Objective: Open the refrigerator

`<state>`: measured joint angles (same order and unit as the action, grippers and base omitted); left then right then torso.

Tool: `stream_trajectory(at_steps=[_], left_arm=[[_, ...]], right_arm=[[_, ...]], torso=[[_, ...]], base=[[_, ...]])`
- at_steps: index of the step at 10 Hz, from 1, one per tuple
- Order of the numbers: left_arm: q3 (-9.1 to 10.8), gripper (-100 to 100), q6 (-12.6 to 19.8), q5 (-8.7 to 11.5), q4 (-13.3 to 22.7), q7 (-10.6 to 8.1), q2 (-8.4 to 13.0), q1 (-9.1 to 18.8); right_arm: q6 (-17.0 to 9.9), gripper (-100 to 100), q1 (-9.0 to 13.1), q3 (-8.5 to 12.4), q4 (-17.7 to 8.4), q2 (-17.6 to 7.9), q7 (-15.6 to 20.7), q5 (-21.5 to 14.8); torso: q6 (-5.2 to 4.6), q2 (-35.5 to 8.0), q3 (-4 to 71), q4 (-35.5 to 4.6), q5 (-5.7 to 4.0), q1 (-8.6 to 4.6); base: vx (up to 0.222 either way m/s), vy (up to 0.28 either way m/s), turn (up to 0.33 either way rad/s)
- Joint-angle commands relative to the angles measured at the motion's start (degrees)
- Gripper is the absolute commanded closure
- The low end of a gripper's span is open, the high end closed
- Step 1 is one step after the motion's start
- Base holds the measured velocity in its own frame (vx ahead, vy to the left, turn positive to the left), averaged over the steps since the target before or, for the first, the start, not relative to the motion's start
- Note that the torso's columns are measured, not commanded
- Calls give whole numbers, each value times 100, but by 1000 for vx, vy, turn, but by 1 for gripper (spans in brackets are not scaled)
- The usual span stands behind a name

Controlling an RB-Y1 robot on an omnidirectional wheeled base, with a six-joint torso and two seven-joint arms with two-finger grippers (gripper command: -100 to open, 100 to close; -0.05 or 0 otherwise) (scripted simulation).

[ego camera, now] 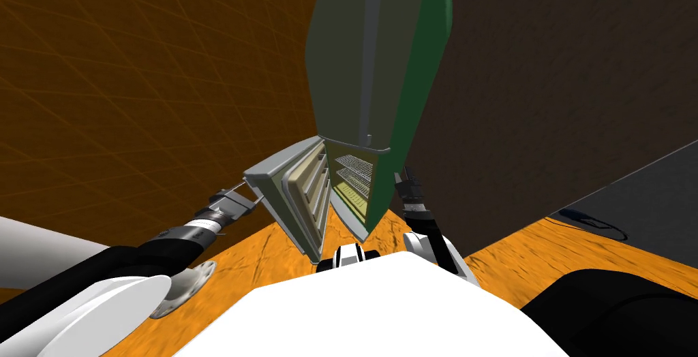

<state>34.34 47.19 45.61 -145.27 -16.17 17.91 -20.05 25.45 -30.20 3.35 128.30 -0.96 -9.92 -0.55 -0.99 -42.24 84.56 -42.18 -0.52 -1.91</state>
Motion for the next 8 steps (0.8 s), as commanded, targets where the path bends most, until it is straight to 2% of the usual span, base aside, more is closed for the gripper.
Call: stream_trajectory(at_steps=[1, 3, 4, 5, 7, 8], left_arm=[[-169, -100, -111, -39, 246, 5, -48, 129], [-241, -100, -236, -84, 480, 23, -93, 205], [-126, -100, -219, -154, 420, 15, -77, 207], [-169, 100, -111, -39, 246, 5, -48, 129], [-115, 100, -17, -6, 71, -9, -14, 72], [-79, 100, 45, 16, -46, -18, 8, 35]], right_arm=[[0, 0, 0, 1, 0, -1, 0, 0], [0, 0, 0, 1, -1, -1, 0, 0], [0, 0, 0, 1, -1, -1, 0, 0], [0, 0, 0, 0, 0, 0, 0, 0], [0, 0, 0, -1, 0, 1, 0, 0], [0, 0, -1, 0, 0, 0, 0, 0]], torso=[[-1, 15, 9, 6, 17, 43], [9, 41, 24, 21, 33, 70], [10, 54, 31, 28, 38, 76], [34, 50, 32, 23, 38, 91], [74, 10, 11, -10, 28, 125], [62, -10, -3, -14, 29, 122]], base=[[-8, 69, -22], [4, 77, -2], [-7, 37, 20], [-8, -34, 2], [-2, -77, -1], [4, -80, 31]])
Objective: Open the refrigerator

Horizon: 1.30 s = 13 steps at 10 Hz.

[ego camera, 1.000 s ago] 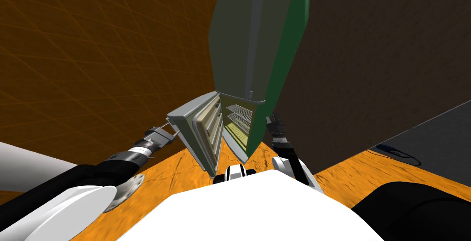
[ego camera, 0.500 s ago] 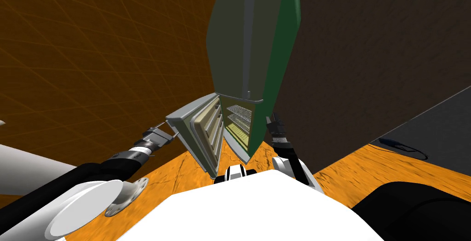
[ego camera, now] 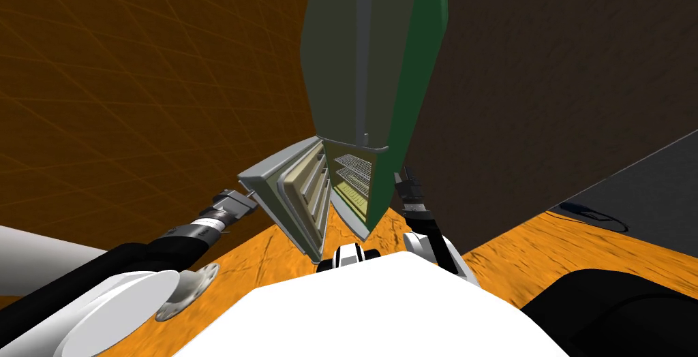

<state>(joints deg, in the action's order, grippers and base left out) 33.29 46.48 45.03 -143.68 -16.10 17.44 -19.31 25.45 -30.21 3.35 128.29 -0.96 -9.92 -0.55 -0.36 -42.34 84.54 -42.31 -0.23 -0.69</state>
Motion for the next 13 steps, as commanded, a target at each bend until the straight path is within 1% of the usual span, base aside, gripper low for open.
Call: stream_trajectory(at_steps=[1, 2, 3, 4, 5, 6, 7, 8, 9, 10, 11, 12, 13], left_arm=[[44, 100, 148, 85, -263, -29, 67, -58], [77, 100, 122, 12, -203, -35, 35, -52], [85, -100, 99, -35, 11, -39, 17, -37], [76, -100, 71, -56, 95, -37, 4, -21], [154, -100, -41, -96, 158, -118, -70, 83], [228, -100, -3, -40, -2, -167, -66, 84], [245, -100, 9, -25, -90, -178, -63, 82], [280, -100, -99, -39, -2, -127, -51, 82], [316, -100, -82, -36, 28, -179, -53, 115], [315, -100, -87, -43, 21, -154, -46, 103], [324, 100, -83, -45, 25, -162, -45, 105], [242, 100, -80, 31, 31, -137, 10, 135], [242, 100, -80, 31, 31, -137, 10, 135]], right_arm=[[0, 0, 0, 0, 0, 0, 0, 0], [0, 0, 0, 0, 0, 0, 0, 0], [0, 0, 1, 0, 0, 0, 0, 0], [0, 0, 1, 0, 0, 0, 0, 0], [0, 0, 1, 0, 0, -1, 0, 0], [0, 0, -1, 2, 0, -2, 0, 0], [0, 0, -1, 2, 0, -2, 0, 0], [0, 0, 0, 2, 0, -2, 0, 0], [0, 0, 1, 0, 0, -1, 0, 0], [0, 0, 0, 1, 0, -1, 0, 0], [0, 0, 1, 1, 0, -1, 0, 0], [0, 0, 1, 0, 0, -1, 0, 0], [0, 0, 1, 2, 0, -3, 0, 0]], torso=[[-1, -15, -11, -4, -5, -16], [-7, -25, -18, -7, -11, -32], [1, -26, -18, -7, -8, -20], [16, -15, -12, -1, 6, 15], [14, 2, -4, 15, 25, 35], [15, 21, 6, 23, 32, 53], [8, 16, 3, 27, 34, 39], [3, 5, -5, 27, 28, 11], [15, 3, -3, 14, 16, 10], [26, 8, 4, 5, 13, 35], [25, 1, 1, 3, 16, 42], [31, 0, 0, 2, 18, 51], [33, 4, 2, 2, 35, 119]], base=[[4, -63, 21], [3, -18, 14], [4, 5, 13], [5, 5, 15], [46, 67, 138], [57, 108, 154], [29, 85, 62], [6, 38, 10], [37, 52, 88], [17, 33, 41], [0, 0, 0], [3, 185, -78], [-1, 269, -117]])
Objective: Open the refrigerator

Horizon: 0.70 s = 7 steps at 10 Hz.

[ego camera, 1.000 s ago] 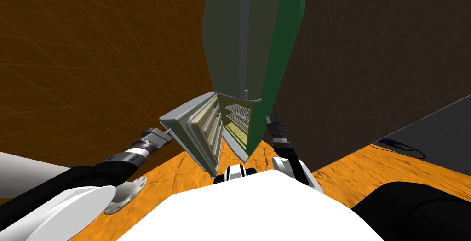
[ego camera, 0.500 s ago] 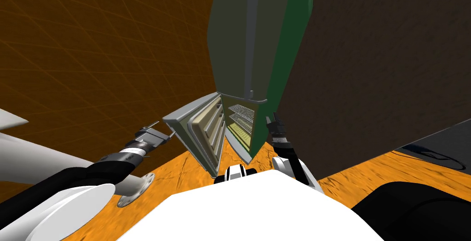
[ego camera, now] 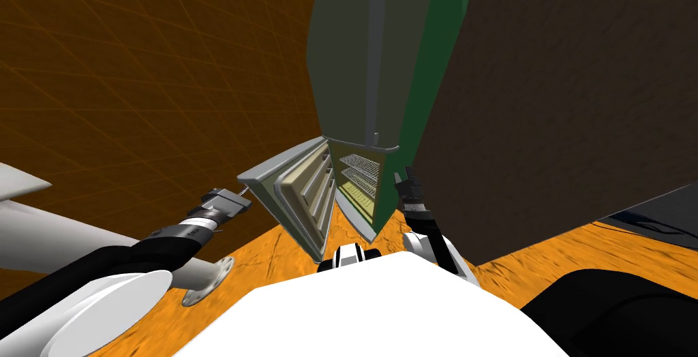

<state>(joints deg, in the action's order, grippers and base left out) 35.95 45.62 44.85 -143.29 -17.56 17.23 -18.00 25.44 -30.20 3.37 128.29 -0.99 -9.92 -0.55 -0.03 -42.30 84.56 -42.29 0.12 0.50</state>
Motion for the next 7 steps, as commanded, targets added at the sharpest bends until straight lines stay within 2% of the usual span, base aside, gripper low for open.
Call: stream_trajectory(at_steps=[1, 7], left_arm=[[-64, 100, 7, 87, -6, 20, 59, 19], [-311, 100, 18, 318, 12, 90, 223, 112]], right_arm=[[0, 0, 0, 1, -1, -1, 0, 0], [0, 0, -1, 1, -1, -1, 0, 0]], torso=[[4, 0, 1, 0, 9, 12], [-6, 1, -1, 6, -15, -79]], base=[[20, 262, -75], [33, 292, -96]])
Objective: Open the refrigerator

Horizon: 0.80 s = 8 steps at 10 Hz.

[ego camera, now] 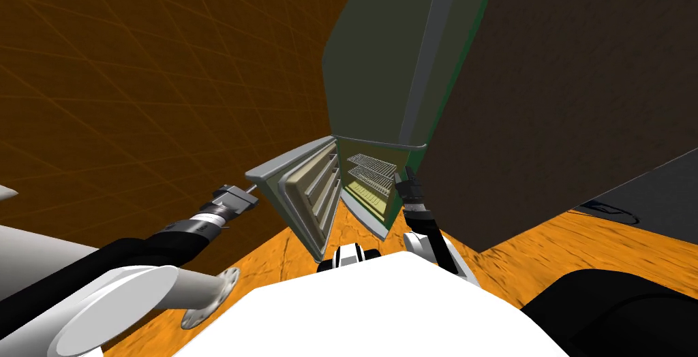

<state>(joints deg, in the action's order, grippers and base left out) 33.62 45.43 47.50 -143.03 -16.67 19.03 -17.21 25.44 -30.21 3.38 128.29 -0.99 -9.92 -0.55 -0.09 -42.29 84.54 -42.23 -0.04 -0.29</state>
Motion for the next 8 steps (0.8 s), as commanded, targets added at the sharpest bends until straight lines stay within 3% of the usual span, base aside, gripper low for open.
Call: stream_trajectory(at_steps=[1, 2, 3, 7, 8], left_arm=[[-120, 100, 39, 91, -11, 13, 71, 49], [-100, 100, -2, 56, 9, 31, 40, 34], [-241, -100, 7, 109, 56, 84, 76, 51], [-407, -100, 70, 248, -59, 145, 150, 50], [-277, -100, -26, 231, 48, 149, 183, 84]], right_arm=[[0, 0, 0, 0, 0, 0, 0, 0], [0, 0, 0, 0, 0, -1, 0, 0], [0, 0, 0, -1, 0, 2, 0, 0], [0, 0, 0, -1, 0, 2, 0, 0], [0, 0, 0, -1, 0, 2, 0, 0]], torso=[[-1, -9, -6, -2, -1, 3], [4, -11, -7, -7, 1, 16], [9, -9, -4, -8, -10, -29], [-24, 0, -8, 22, -1, -57], [-33, -6, -10, 15, -12, -73]], base=[[5, 321, -102], [8, 151, -29], [17, 157, -86], [24, 156, -75], [6, 56, -4]])
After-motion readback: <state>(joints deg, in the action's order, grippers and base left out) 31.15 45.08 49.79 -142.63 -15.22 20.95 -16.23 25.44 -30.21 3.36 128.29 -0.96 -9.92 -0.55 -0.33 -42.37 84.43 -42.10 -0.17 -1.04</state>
